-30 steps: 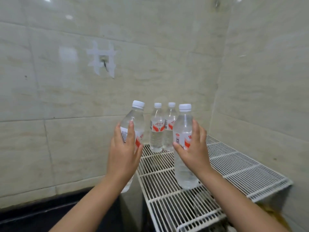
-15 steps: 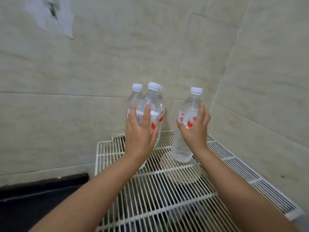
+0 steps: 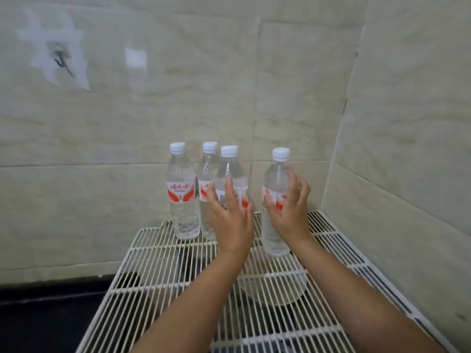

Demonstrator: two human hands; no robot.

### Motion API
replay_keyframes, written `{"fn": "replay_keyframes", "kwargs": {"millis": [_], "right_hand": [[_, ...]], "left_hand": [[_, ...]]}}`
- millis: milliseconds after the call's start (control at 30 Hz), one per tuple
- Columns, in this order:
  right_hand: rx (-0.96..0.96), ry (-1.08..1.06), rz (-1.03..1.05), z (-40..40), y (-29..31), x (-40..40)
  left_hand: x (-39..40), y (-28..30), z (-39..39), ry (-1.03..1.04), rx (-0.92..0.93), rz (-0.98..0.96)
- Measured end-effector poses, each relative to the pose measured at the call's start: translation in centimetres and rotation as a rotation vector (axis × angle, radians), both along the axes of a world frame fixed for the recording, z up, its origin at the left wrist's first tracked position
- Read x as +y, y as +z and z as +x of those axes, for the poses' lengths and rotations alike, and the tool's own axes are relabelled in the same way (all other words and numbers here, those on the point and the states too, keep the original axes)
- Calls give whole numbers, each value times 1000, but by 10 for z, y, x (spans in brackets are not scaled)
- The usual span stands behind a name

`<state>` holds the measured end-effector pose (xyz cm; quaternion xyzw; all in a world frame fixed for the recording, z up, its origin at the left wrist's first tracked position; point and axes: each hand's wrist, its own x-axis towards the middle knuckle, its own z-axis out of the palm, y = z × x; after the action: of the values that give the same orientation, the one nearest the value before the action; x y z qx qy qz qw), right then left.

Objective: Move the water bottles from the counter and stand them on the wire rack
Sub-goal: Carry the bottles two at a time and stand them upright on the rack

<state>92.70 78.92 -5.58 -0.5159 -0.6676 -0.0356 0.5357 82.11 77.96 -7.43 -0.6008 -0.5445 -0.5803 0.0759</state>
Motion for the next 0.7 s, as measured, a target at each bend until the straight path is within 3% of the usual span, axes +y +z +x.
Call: {"fn": "replay_keyframes", "kwargs": {"millis": [133, 300, 533, 700], "right_hand": [[49, 38, -12, 13, -3, -6], [-23, 43, -118, 19, 0, -15], [-30, 46, -195, 34, 69, -18], [-432, 42, -378, 25, 115, -5]], "left_hand": [[4, -5, 19, 36, 9, -18], [-3, -4, 23, 59, -36, -54], [-29, 50, -4, -76, -60, -242], [-12, 116, -26, -164, 266, -415]]}}
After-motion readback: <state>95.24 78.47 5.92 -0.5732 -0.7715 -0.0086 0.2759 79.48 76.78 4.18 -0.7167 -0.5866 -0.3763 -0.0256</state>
